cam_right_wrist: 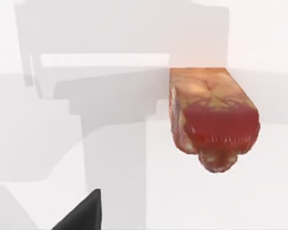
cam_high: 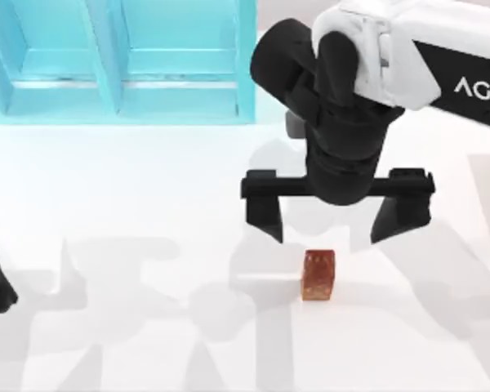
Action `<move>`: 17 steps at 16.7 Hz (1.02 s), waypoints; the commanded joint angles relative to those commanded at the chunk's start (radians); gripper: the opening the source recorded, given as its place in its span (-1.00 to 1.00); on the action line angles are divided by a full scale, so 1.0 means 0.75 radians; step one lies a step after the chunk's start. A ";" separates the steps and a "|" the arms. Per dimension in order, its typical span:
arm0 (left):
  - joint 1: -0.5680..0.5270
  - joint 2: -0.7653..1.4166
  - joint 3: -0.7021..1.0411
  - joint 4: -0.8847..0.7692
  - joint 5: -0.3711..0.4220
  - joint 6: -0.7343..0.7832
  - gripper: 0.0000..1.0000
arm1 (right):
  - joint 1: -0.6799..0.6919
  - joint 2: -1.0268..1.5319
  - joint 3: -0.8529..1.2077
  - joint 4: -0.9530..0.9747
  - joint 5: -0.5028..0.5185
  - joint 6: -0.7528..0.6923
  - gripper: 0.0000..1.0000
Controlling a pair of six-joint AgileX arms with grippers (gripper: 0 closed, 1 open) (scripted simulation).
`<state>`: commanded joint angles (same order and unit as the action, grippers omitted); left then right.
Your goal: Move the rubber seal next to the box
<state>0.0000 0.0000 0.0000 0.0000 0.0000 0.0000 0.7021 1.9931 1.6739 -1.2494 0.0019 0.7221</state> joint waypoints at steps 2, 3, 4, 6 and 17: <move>0.000 0.000 0.000 0.000 0.000 0.000 1.00 | 0.001 0.006 -0.019 0.021 0.000 -0.001 1.00; 0.000 0.000 0.000 0.000 0.000 0.000 1.00 | 0.002 0.015 -0.045 0.052 0.000 -0.002 1.00; 0.000 0.000 0.000 0.000 0.000 0.000 1.00 | 0.003 0.027 -0.078 0.097 0.000 -0.002 1.00; 0.000 0.000 0.000 0.000 0.000 0.000 1.00 | 0.004 0.060 -0.160 0.220 0.000 0.000 1.00; 0.000 0.000 0.000 0.000 0.000 0.000 1.00 | 0.009 0.136 -0.345 0.479 0.000 0.007 0.70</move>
<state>0.0000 0.0000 0.0000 0.0000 0.0000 0.0000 0.7090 2.0954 1.4151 -0.8904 0.0022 0.7270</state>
